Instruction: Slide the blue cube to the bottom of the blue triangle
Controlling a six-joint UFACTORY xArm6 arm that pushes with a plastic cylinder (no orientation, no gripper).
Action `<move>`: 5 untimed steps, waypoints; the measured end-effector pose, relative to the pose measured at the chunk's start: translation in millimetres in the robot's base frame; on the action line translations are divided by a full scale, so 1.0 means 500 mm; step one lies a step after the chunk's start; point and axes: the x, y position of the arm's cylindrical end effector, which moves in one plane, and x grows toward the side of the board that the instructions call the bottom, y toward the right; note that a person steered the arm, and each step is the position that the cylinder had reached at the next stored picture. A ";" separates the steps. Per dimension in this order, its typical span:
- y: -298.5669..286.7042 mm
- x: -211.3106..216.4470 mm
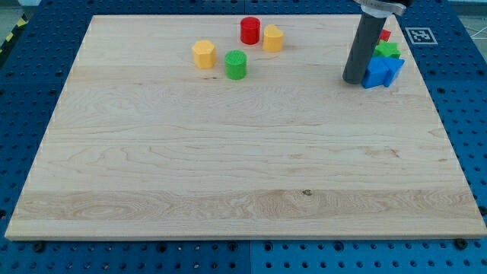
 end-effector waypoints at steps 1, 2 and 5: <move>-0.040 0.014; -0.040 0.025; -0.004 -0.085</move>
